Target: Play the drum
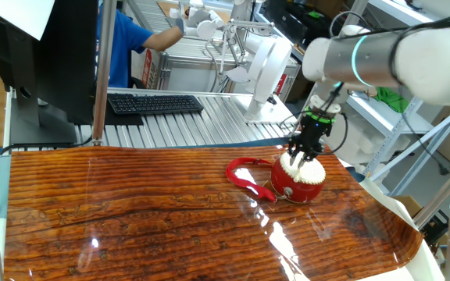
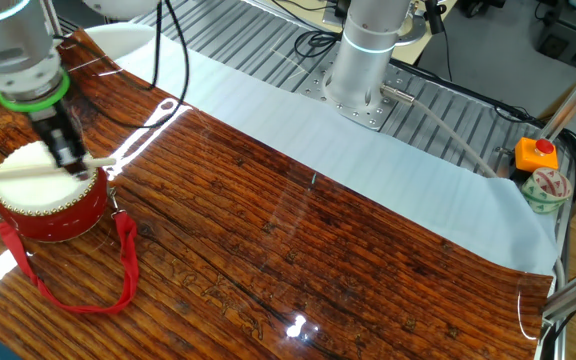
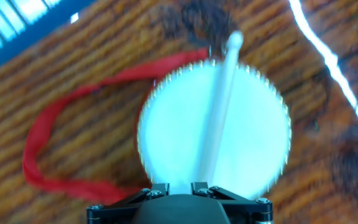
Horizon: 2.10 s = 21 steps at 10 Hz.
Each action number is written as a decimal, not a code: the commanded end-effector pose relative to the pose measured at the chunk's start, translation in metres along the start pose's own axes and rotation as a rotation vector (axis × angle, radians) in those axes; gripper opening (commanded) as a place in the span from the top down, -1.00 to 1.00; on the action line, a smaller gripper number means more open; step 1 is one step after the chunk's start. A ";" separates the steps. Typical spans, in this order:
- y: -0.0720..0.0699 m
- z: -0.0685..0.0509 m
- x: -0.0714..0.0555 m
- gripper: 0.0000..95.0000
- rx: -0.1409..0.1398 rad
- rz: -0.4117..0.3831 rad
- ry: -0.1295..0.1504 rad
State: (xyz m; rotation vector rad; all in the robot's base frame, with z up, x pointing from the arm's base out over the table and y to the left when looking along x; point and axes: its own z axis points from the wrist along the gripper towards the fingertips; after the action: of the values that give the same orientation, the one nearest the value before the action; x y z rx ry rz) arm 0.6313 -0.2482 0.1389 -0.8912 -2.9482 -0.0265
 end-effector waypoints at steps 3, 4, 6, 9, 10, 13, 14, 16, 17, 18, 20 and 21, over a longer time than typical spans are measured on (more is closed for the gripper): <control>-0.003 -0.003 -0.005 0.60 0.019 0.004 -0.078; -0.003 -0.004 -0.004 0.60 0.018 0.002 -0.078; -0.003 -0.005 -0.002 0.60 0.016 0.002 -0.078; -0.003 -0.005 -0.002 0.60 0.017 0.000 -0.080; -0.003 -0.006 -0.002 0.60 0.016 0.000 -0.080; -0.003 -0.006 -0.002 0.60 0.015 0.000 -0.078; -0.003 -0.006 -0.002 0.60 0.015 0.000 -0.078; -0.003 -0.006 -0.002 0.60 0.015 0.000 -0.078; -0.003 -0.006 -0.001 0.60 0.016 0.000 -0.077; -0.005 -0.007 0.000 0.60 0.016 0.000 -0.078; -0.015 -0.012 0.006 0.60 0.010 -0.003 -0.080; -0.019 -0.013 0.007 0.60 0.002 0.000 -0.076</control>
State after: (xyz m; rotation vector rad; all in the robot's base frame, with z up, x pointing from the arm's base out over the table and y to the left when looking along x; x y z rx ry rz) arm 0.6143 -0.2596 0.1530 -0.9053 -3.0229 0.0126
